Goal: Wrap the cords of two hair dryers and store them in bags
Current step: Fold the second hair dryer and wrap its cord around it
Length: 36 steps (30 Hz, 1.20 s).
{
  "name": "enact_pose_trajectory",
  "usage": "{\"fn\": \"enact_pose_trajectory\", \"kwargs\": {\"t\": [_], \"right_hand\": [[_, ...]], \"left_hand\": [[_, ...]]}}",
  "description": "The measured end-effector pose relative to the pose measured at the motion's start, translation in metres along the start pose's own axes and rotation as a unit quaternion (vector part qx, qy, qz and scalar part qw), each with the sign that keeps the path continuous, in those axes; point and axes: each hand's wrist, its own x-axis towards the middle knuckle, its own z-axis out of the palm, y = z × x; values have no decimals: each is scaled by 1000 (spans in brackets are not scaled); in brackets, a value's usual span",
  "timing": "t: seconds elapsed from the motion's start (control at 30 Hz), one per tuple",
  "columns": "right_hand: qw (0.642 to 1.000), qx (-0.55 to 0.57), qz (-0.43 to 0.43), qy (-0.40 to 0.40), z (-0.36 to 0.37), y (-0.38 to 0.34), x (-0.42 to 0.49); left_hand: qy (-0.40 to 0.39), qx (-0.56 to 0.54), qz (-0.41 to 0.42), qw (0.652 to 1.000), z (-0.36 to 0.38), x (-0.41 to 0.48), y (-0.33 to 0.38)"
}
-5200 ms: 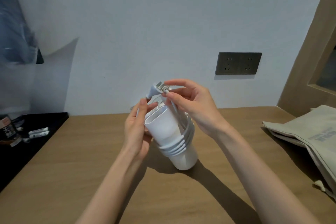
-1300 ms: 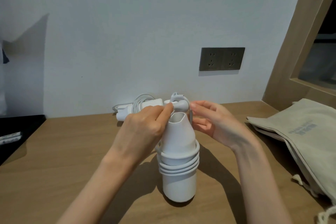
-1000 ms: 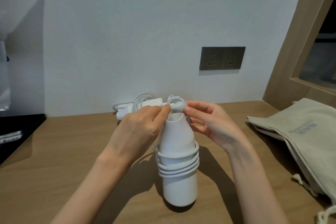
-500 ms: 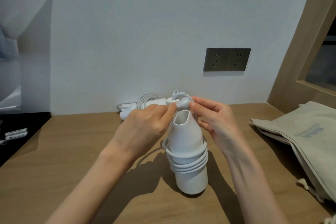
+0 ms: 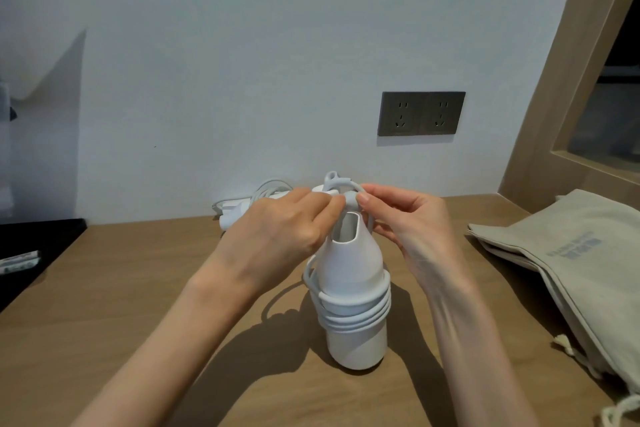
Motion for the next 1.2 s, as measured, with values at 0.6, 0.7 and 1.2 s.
{"fn": "enact_pose_trajectory", "kwargs": {"t": [0.6,0.7,1.2], "right_hand": [[992,-99,-71,-17,5,7,3],[991,-54,9,-122,1,7,5],[997,68,13,27,19,28,12]], "left_hand": [[139,-180,-138,964,30,-9,4],[154,-256,-201,933,31,-10,9],[64,-481,-352,801,24,-30,36]]}}
